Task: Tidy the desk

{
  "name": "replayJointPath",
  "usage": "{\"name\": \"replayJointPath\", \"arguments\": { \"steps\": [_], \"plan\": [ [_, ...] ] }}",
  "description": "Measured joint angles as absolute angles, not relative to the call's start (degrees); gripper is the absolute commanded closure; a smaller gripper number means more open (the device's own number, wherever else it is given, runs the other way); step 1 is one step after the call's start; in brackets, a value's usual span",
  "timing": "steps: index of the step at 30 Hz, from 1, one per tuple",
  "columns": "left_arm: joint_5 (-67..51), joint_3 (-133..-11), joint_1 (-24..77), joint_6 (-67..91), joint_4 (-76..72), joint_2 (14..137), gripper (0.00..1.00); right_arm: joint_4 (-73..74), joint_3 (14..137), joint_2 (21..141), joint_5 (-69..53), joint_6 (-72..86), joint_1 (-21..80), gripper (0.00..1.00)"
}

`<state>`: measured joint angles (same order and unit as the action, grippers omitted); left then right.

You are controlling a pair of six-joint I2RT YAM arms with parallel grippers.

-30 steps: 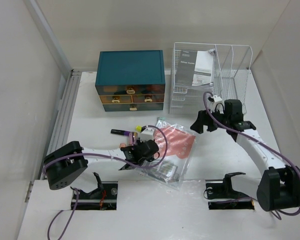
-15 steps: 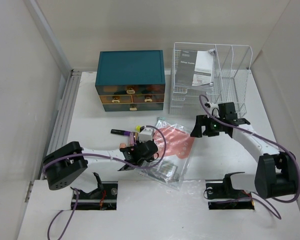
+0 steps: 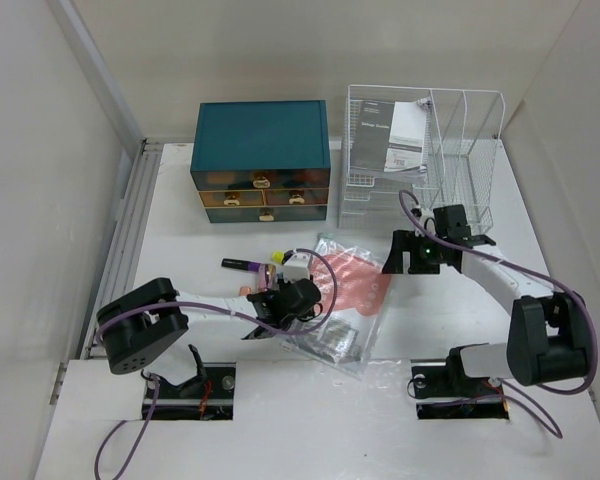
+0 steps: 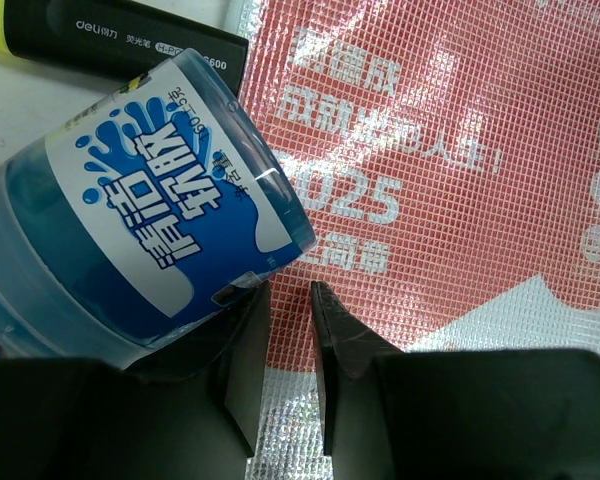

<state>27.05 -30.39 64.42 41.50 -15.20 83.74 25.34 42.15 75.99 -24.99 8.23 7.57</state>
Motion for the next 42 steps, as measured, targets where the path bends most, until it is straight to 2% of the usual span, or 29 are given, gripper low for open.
{"name": "replayJointPath", "arguments": {
  "steps": [27, 42],
  "plan": [
    [25.0, -30.4, 64.4, 42.3, -15.8, 83.7, 0.81, 12.7, 38.8, 82.3, -26.1, 10.8, 7.6, 0.14],
    [19.9, -36.4, 64.4, 38.5, -19.0, 90.8, 0.83, 12.1, 38.6, 82.7, -29.2, 11.2, 8.7, 0.16]
  ]
}}
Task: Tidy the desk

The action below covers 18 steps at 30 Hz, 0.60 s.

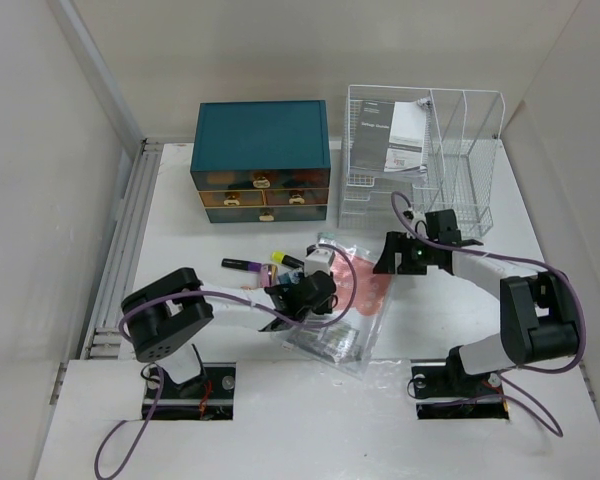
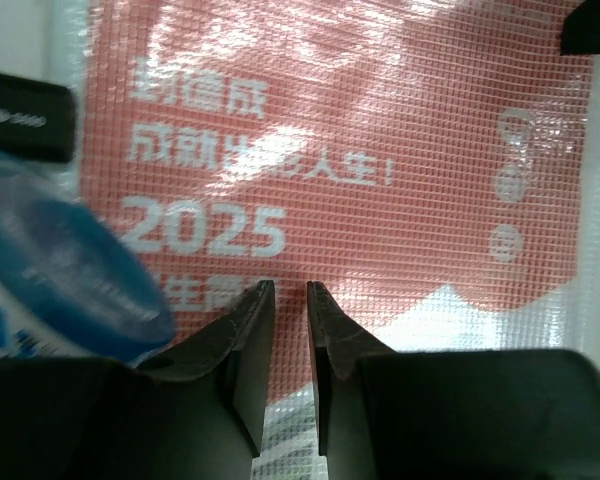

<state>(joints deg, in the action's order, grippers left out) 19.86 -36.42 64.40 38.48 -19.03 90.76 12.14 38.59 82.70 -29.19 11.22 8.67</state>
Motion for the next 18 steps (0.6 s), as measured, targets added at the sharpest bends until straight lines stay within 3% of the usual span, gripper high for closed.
{"name": "replayJointPath", "arguments": {
  "steps": [10, 14, 18],
  "plan": [
    [14.8, -40.5, 64.0, 35.7, -22.4, 95.6, 0.84, 12.6, 38.4, 82.7, -30.9, 11.4, 10.1, 0.22],
    [12.7, -40.5, 63.3, 35.2, -23.4, 96.0, 0.85, 13.0, 38.4, 82.8, -31.9, 11.4, 10.3, 0.45],
    [10.8, -40.6, 62.7, 34.8, -24.8, 96.6, 0.85, 13.1, 38.4, 82.8, -32.5, 11.4, 11.0, 0.53]
  ]
}}
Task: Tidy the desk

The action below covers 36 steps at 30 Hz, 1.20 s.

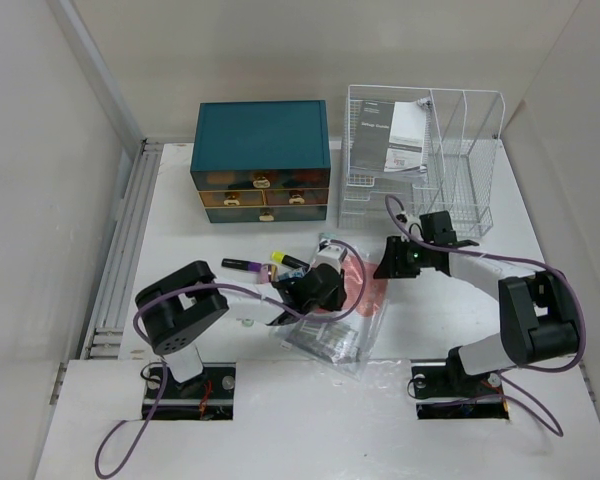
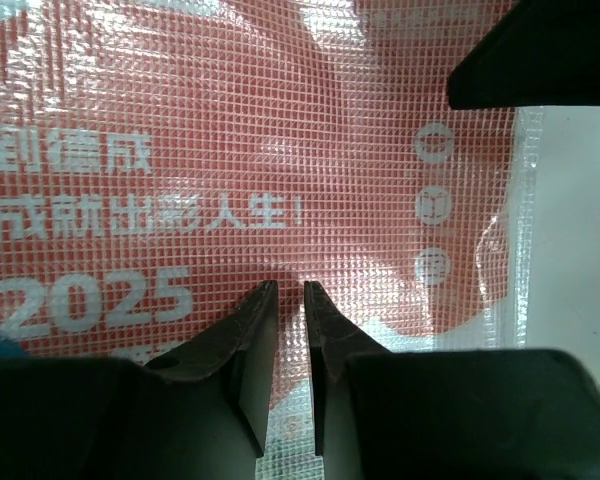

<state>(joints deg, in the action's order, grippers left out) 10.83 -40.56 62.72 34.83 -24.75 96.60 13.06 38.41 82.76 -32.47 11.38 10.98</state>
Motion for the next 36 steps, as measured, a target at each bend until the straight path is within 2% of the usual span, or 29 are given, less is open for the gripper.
{"name": "replayJointPath", "arguments": {
  "steps": [6, 9, 13, 14, 17, 19, 22, 28, 32, 36],
  "plan": [
    [8.9, -41.8, 62.5, 34.3, -26.1, 98.2, 0.86, 13.1, 38.4, 82.8, -33.5, 11.4, 13.0, 0.53],
    [7.9, -42.7, 62.5, 34.0, -26.4, 99.2, 0.86, 13.1, 38.4, 82.8, -34.3, 11.4, 14.1, 0.59],
    [6.9, -43.7, 62.5, 33.6, -27.2, 100.4, 0.87, 13.1, 38.5, 82.8, -34.9, 11.4, 14.4, 0.78],
    [6.6, -43.9, 62.5, 33.6, -27.3, 100.5, 0.87, 13.1, 38.5, 82.8, -35.0, 11.3, 14.4, 0.88],
    [6.3, -43.9, 62.5, 33.5, -27.5, 100.6, 0.87, 13.2, 38.5, 82.8, -34.9, 10.8, 14.4, 1.00],
    [6.2, -43.9, 62.3, 33.5, -27.5, 100.6, 0.87, 13.5, 38.5, 82.3, -34.5, 10.8, 14.4, 1.00],
    [5.8, -43.9, 62.2, 33.5, -27.6, 100.6, 0.81, 15.1, 39.1, 80.3, -33.6, 10.1, 15.1, 1.00],
    [5.4, -43.9, 62.0, 33.0, -25.8, 98.0, 0.53, 21.0, 41.6, 74.9, -31.3, 8.2, 14.1, 1.00],
    [6.2, -43.9, 61.2, 31.6, -21.1, 94.4, 0.46, 25.1, 44.4, 70.1, -30.4, 6.3, 11.1, 1.00],
    [7.0, -44.1, 60.5, 30.0, -15.7, 90.4, 0.43, 26.9, 46.0, 65.3, -29.6, 5.1, 9.6, 1.00]
  ]
}}
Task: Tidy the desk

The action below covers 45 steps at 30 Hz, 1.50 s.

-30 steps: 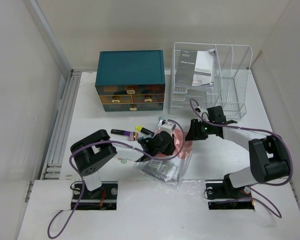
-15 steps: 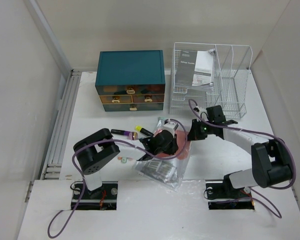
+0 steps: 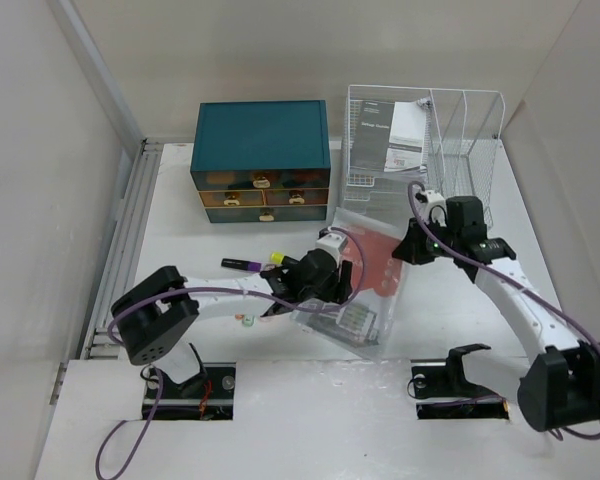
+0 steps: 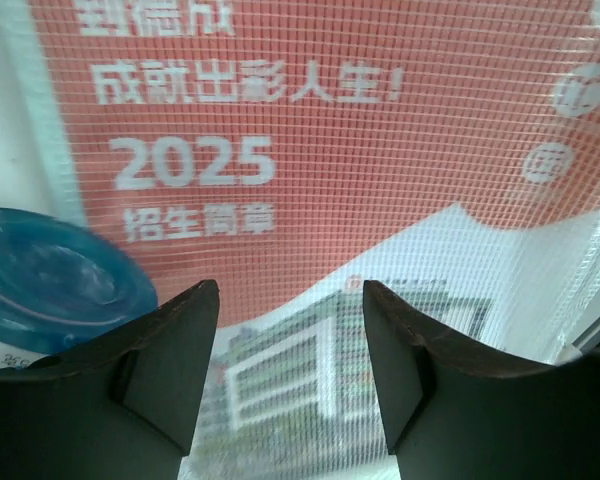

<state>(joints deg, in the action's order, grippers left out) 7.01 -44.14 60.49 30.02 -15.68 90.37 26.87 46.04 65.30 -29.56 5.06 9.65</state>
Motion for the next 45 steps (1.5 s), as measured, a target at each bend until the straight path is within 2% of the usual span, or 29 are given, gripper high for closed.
{"name": "replayJointPath", "arguments": {
  "steps": [13, 22, 38, 45],
  "plan": [
    [7.1, -47.9, 57.4, 25.3, -9.1, 85.0, 0.43, 31.8, 49.8, 50.3, -25.4, 3.6, 9.4, 1.00],
    [6.0, -43.5, 57.4, 24.9, -9.8, 84.9, 0.43, 35.0, 55.3, 47.2, -24.2, 0.9, 9.4, 1.00],
    [4.9, -41.6, 57.4, 24.8, -8.9, 74.1, 0.43, 40.9, 75.7, 42.1, -27.5, -11.7, 9.4, 1.00],
    [4.8, -41.0, 57.4, 24.7, -7.8, 73.6, 0.44, 36.5, 84.9, 41.7, -20.3, -11.1, 9.4, 1.00]
  ]
}}
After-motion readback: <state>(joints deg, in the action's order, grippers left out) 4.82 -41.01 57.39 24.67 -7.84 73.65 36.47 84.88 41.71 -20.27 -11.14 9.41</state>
